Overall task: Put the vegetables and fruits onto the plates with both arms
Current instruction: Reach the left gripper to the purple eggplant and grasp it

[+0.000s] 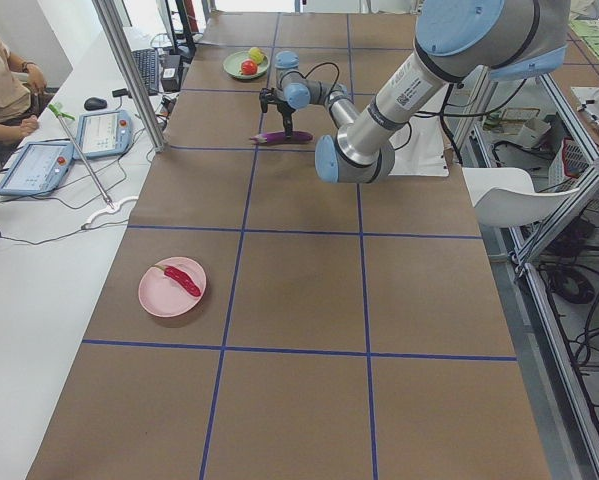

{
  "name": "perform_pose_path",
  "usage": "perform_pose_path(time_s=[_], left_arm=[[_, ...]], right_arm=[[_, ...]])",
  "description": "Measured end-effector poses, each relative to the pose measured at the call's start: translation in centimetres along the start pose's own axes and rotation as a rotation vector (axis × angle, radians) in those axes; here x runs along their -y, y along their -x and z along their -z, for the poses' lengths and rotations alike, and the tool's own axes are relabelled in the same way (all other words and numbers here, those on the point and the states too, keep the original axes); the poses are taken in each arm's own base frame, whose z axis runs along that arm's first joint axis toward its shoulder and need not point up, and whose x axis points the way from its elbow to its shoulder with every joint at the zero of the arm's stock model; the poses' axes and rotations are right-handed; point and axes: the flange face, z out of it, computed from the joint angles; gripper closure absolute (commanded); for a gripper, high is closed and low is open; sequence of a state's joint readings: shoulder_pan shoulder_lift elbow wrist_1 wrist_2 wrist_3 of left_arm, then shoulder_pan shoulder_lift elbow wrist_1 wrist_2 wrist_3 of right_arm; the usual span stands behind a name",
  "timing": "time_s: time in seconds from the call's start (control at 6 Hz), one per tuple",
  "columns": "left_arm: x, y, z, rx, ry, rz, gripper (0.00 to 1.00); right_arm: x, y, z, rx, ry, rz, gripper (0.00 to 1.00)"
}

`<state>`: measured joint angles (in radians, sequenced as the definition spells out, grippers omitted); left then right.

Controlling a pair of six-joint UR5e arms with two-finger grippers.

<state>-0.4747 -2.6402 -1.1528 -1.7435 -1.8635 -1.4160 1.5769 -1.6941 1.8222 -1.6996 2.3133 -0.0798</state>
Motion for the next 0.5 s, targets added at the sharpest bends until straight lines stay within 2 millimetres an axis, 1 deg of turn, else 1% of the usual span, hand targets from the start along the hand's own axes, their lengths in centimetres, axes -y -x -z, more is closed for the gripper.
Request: perform_pose_path(time_s=[0.17,0.5], left_arm=[[-1.5,-0.4,-0.7,0.007,-0.008,-0.013,0.13],[-2.2,-0.4,-1.7,0.022,-0.009,-0.021,0.14]], right_arm=[[0.0,0.0,0.0,0.000,0.000,0.000,0.00],[0.0,0.0,0.0,0.000,0.000,0.000,0.00]])
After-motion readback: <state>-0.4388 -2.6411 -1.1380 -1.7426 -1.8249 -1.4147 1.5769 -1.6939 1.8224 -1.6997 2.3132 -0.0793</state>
